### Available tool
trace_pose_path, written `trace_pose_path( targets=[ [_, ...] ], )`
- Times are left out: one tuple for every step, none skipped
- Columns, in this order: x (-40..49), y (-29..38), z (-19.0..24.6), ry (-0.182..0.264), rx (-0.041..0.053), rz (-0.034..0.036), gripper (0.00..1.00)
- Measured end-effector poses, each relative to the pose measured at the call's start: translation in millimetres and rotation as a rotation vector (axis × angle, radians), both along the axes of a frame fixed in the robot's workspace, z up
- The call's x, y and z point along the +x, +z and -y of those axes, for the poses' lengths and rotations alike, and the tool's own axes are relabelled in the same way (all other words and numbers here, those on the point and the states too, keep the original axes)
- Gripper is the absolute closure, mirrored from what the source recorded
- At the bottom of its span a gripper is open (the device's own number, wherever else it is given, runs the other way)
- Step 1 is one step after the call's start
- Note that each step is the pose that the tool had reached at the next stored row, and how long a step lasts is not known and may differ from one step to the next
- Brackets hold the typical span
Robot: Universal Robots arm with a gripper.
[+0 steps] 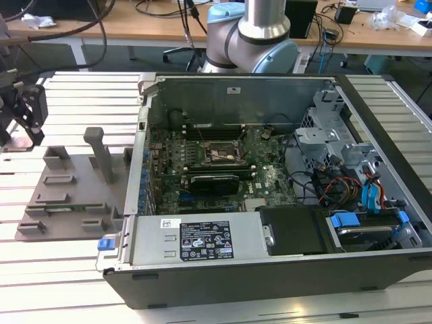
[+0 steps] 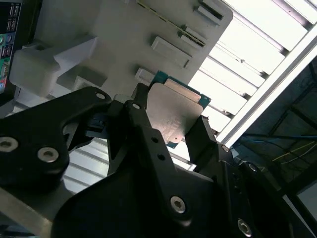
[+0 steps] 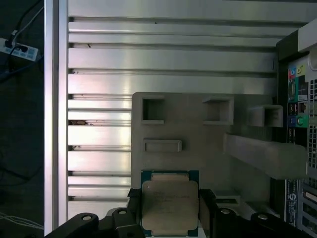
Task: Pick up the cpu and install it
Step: 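Pick up the cpu and move it towards the insertion slot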
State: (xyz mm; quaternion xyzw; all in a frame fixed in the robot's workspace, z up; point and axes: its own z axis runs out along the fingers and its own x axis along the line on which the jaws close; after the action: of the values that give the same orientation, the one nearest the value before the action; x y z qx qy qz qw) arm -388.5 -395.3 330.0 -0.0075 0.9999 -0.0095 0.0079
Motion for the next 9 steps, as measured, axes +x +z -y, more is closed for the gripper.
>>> trace_pose_path(
  targets=[
    [0.0,6.2,0.0,0.0,-0.0001,0.0,0.45],
    [0.0,13.2,0.0,0.0,-0.0002,0.0,0.45],
    [0.0,16.4,0.0,0.0,-0.0003,0.0001,0.45],
    [0.0,19.5,0.0,0.0,-0.0004,0.0,0.45],
    [0.0,22.7,0.0,0.0,-0.0004,0.0,0.45],
    [0.0,27.7,0.0,0.0,-0.0005,0.0,0.45],
    [0.0,30.5,0.0,0.0,-0.0006,0.0,0.45],
    [0.0,33.6,0.0,0.0,-0.0008,0.0,0.45],
    [0.0,40.3,0.0,0.0,-0.0011,0.0,0.45]
  ],
)
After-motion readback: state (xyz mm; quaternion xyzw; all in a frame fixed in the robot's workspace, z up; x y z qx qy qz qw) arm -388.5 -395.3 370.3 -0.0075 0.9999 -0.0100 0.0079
